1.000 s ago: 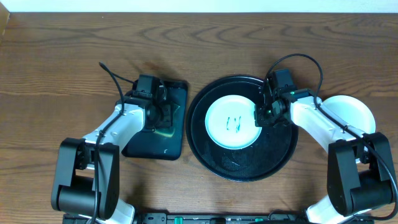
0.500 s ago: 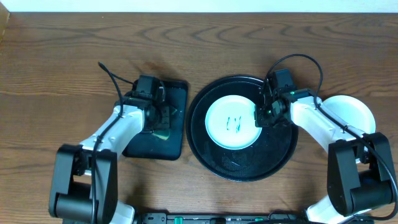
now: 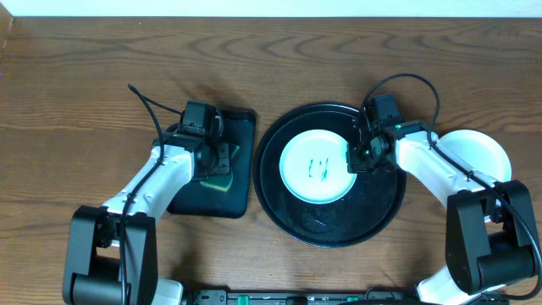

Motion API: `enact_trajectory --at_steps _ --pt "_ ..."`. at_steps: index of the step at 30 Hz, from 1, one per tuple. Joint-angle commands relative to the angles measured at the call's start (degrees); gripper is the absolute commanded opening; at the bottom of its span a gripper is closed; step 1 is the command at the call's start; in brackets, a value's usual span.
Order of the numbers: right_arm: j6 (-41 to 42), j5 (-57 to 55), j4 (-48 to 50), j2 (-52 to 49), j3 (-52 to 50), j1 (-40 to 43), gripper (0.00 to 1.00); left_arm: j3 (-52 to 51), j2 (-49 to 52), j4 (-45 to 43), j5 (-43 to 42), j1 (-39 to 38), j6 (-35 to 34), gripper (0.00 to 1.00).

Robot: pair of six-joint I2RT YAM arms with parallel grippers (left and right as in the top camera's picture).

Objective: Clean dirty plates on tray and stack at the side

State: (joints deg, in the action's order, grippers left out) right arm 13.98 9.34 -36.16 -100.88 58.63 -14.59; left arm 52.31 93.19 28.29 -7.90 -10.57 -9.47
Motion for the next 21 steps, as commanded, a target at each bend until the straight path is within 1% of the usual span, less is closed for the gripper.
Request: enact_trajectory --at_steps 1,7,8,10,12,13,14,21 --pt "-0.7 -0.9 -0.1 -0.5 -0.3 -0.1 0.01 -0.6 -0.5 -0.4 -0.9 0.1 -0.7 0.40" --pt "-0.8 -0.9 -0.1 -0.5 -0.3 -0.1 0.01 -1.6 3.5 -1.4 -0.9 0.1 -0.9 0.40" --pt "-0.7 -0.9 -0.1 -0.5 -0.3 -0.1 0.01 -1.6 4.1 -1.6 -0.9 0.1 -0.9 0.38" --pt "-0.8 -0.9 -0.2 -0.5 -0.3 -0.1 0.01 -1.6 5.5 -1.7 -0.9 0.1 -0.9 0.31" --pt "-0.8 -0.9 -0.3 -0.5 -0.3 -0.1 0.01 -1.6 5.9 -1.6 -0.9 0.1 -0.9 0.21" --pt "-0.8 -0.9 -0.3 -0.5 -0.3 -0.1 0.01 -1.6 5.9 -1.6 -0.9 0.1 -0.9 0.12" --pt "-0.8 -0.9 -0.3 -0.5 -0.3 -0.1 0.01 -1.6 5.7 -1.6 -0.9 0.1 -0.9 0.08" --pt "-0.8 -1.0 -0.5 -0.5 -0.3 -0.1 0.01 -1.1 1.7 -1.4 -1.6 0.3 -0.9 0.07"
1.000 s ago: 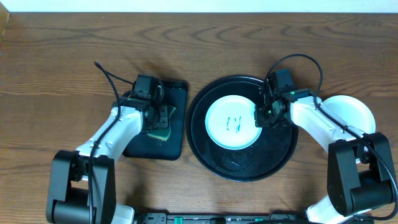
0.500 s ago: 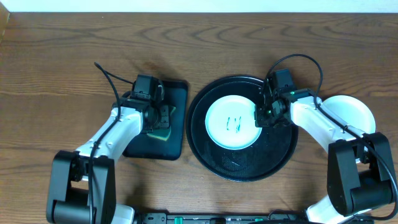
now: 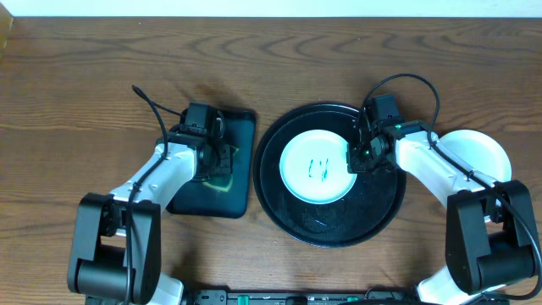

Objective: Clean dirty plates on tray and stack at the side

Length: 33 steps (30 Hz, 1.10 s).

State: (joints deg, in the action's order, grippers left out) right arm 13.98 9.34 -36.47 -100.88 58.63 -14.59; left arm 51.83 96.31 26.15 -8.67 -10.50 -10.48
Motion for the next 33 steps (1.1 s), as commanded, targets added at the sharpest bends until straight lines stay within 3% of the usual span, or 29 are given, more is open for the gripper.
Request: enact_trajectory --at_steps 1,12,18,22,33 --pt "-0.8 -1.0 -0.2 -0.5 -0.3 -0.1 0.01 -0.5 -2.5 0.7 -1.5 0.5 0.2 0.07" --pt "-0.8 -1.0 -0.2 -0.5 -0.3 -0.1 0.01 -0.5 -11.5 0.2 -21.4 9.7 4.9 0.08" --pt "-0.8 -0.9 -0.2 -0.5 -0.3 -0.1 0.01 -0.5 -12.0 -1.2 -45.0 17.0 11.1 0.07" --pt "-0.8 -0.9 -0.2 -0.5 -0.3 -0.1 0.01 -0.5 -12.0 -1.7 -54.5 20.6 13.1 0.07" --pt "-0.8 -0.9 -0.2 -0.5 -0.3 -0.1 0.01 -0.5 -12.0 -1.7 -58.9 23.1 13.5 0.07"
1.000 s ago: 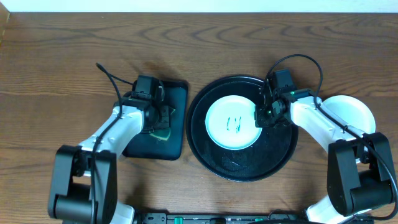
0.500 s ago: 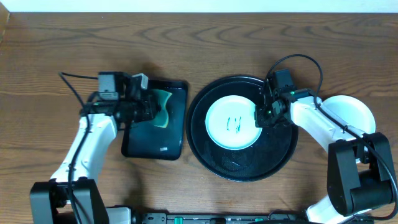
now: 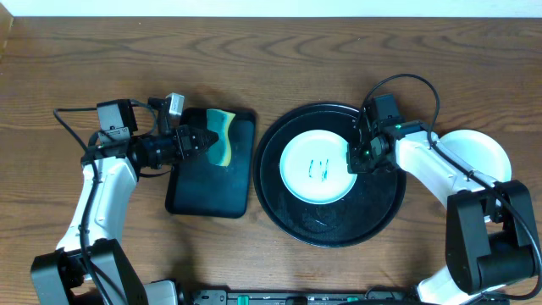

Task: Clean dirty plates on tray and stack at the side
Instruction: 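Lift the sponge with the left gripper over the pale green plate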

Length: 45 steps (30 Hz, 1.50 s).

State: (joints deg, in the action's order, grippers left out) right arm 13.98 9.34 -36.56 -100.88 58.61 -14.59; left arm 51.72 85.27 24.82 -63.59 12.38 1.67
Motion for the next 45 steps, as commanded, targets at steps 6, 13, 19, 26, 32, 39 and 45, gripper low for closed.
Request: enact_trajectory --at_steps 6,13,19,26,32,39,45 --pt "-0.8 -1.0 -0.1 -0.5 -0.3 -0.1 0.01 -0.4 -0.9 -0.3 -4.0 0.2 1.3 0.08" --pt "-0.8 -0.9 -0.1 -0.5 -0.3 -0.1 0.01 -0.4 -0.9 -0.6 -4.0 0.2 1.3 0.07" --pt "-0.8 -1.0 -0.1 -0.5 -0.3 -0.1 0.01 -0.4 -0.9 -0.7 -4.0 0.2 1.3 0.07" --pt "-0.8 -1.0 -0.1 -0.5 -0.3 -0.1 0.01 -0.4 -0.9 -0.8 -4.0 0.2 1.3 0.07" --pt "-0.8 -1.0 -0.1 -0.5 -0.3 -0.1 0.01 -0.4 -0.9 -1.0 -4.0 0.2 1.3 0.07" --pt "-0.8 -1.0 -0.1 -0.5 -0.3 -0.1 0.01 -0.4 -0.9 -1.0 -4.0 0.2 1.3 0.07" --pt "-0.8 -1.0 -0.1 -0.5 -0.3 -0.1 0.01 -0.4 -0.9 -1.8 -3.6 0.0 1.3 0.07"
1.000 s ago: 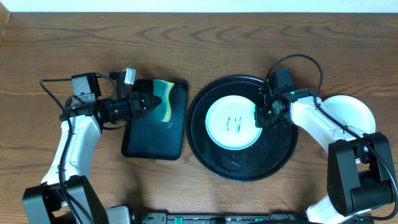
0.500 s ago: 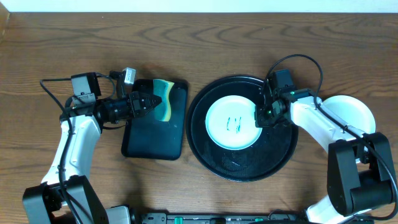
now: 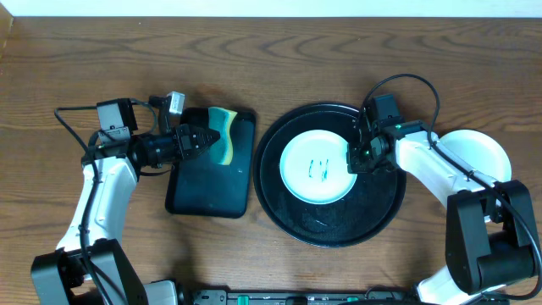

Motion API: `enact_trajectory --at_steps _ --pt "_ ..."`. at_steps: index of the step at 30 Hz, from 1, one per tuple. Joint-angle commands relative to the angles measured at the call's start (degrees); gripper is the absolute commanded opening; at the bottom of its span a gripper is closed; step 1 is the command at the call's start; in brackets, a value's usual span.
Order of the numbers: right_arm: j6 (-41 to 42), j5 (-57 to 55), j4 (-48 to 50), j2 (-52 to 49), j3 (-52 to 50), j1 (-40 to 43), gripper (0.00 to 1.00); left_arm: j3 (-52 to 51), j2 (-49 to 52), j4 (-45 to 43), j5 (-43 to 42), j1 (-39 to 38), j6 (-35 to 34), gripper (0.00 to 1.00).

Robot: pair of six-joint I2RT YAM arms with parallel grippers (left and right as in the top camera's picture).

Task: Clean dirty plates on tray and stack at the side
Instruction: 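Lift the sponge with the left gripper over the pale green plate, then scrub the last pale green plate with the sponge in the left gripper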

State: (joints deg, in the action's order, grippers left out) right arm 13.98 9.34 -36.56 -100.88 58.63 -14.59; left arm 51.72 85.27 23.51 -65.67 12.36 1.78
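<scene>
A white plate (image 3: 318, 167) with blue scribbles at its centre lies in the round black tray (image 3: 332, 222). My right gripper (image 3: 354, 159) sits at the plate's right rim, shut on that rim. A yellow and green sponge (image 3: 223, 137) is over the top of the black rectangular mat (image 3: 209, 186). My left gripper (image 3: 207, 140) reaches in from the left and is shut on the sponge's left side. The sponge is well left of the plate, apart from it.
Clean white plates (image 3: 478, 152) sit on the table at the far right, partly under the right arm. The left arm's cable loops at the far left. The wooden table's back edge runs along the top of the view.
My left gripper first stood over the sponge on the middle of the mat, and stayed there at the following moment. Then the arm was swung out to the left with the sponge held at the mat's top. The right gripper kept to the plate's rim throughout.
</scene>
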Motion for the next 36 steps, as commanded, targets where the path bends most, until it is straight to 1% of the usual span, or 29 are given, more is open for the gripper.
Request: enact_trajectory --at_steps 1,4,8,11,14,15,17,21,24,27,29,31,36 --pt "-0.8 -1.0 -0.1 -0.5 -0.3 -0.1 0.01 -0.4 -0.9 -0.5 -0.5 -0.2 1.0 0.07" --pt "-0.8 -1.0 0.0 -0.5 -0.3 -0.1 0.01 -0.4 -0.9 -0.5 8.2 -1.6 -1.7 0.07" --pt "-0.8 -1.0 -0.1 -0.5 -0.3 -0.1 0.01 -0.4 -0.9 -0.3 23.9 -6.6 -5.5 0.06" --pt "-0.8 -1.0 -0.1 -0.5 -0.3 -0.1 0.01 -0.4 -0.9 0.4 37.7 -11.6 -8.5 0.07" --pt "-0.8 -1.0 -0.1 -0.5 -0.3 -0.1 0.01 -0.4 -0.9 2.5 56.2 -17.3 -13.3 0.07" --pt "-0.8 -1.0 -0.1 -0.5 -0.3 -0.1 0.01 -0.3 -0.9 3.1 59.7 -18.9 -13.7 0.07" --pt "-0.8 -1.0 -0.1 -0.5 -0.3 -0.1 0.01 0.6 -0.9 5.0 63.9 -21.9 -13.7 0.07" --pt "-0.7 -0.7 0.1 -0.5 -0.3 -0.1 0.01 4.7 -0.9 8.9 66.2 -25.8 -13.7 0.08" --pt "-0.7 2.1 -0.4 -0.5 -0.3 -0.1 0.01 7.8 -0.9 11.2 65.4 -27.7 -13.7 0.07" --pt "-0.7 5.2 -1.0 -0.5 -0.3 -0.3 0.01 9.6 -0.9 12.0 58.8 -29.5 -13.6 0.07" --pt "-0.7 5.2 -1.2 -0.5 -0.4 -0.8 0.01 9.6 -0.9 11.0 53.2 -31.0 -13.5 0.07" --pt "-0.2 5.1 -1.4 -0.5 -0.6 -1.4 0.01 9.6 -0.8 9.7 49.7 -33.0 -13.5 0.07" --pt "2.2 5.0 0.0 -0.5 -2.6 -2.6 0.01 9.6 0.3 6.7 49.2 -39.4 -13.6 0.08"
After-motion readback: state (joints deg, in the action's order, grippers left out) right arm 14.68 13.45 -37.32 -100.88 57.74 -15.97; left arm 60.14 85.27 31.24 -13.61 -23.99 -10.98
